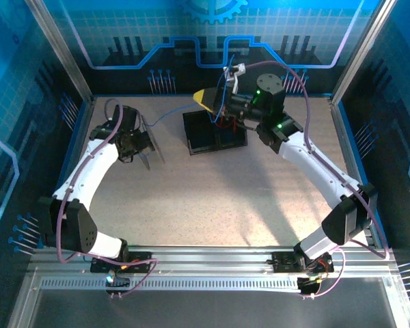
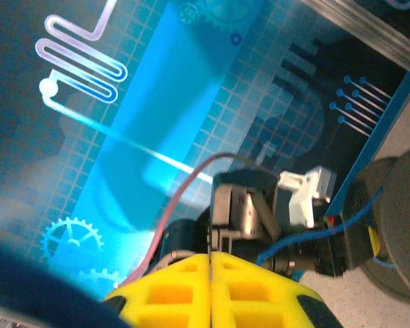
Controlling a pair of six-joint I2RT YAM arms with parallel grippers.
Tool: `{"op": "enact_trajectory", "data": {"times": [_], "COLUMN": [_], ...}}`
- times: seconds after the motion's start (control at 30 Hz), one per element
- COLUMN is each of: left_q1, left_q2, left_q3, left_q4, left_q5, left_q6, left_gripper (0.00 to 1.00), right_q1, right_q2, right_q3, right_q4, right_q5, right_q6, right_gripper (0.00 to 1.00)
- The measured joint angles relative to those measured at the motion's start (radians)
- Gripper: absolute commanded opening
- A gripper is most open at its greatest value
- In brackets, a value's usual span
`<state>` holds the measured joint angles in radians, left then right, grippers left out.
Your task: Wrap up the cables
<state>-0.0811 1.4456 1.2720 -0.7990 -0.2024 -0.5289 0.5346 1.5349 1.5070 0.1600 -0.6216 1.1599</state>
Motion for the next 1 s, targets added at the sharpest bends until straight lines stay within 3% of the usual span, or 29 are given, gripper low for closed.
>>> {"op": "enact_trajectory", "data": {"times": [0.4, 0.6, 1.0], "left_q1": [0.149, 0.226, 0.289], "left_q2": [0.078, 0.093, 0.099], "left_q3": [0.063, 0.063, 0.06], "left_q4": [0.023, 0.031, 0.088], "left_q5": [0.149, 0.278, 0.519], "left_q6": [-0.051, -0.097, -0.218], "left_gripper": [0.0, 0.0, 0.0], "right_q1": [0.105, 0.108, 0.074], "right_q2": [-0.108, -0.201, -0.321], "right_q3": [-0.256, -0.458, -0.771], "right_q4": [0.042, 0.045, 0.103], "right_q5": [-0.016, 0.014, 0.12], "right_q6": [-0.053, -0.082, -0.108], "right_gripper": [0.0, 0.0, 0.0]}}
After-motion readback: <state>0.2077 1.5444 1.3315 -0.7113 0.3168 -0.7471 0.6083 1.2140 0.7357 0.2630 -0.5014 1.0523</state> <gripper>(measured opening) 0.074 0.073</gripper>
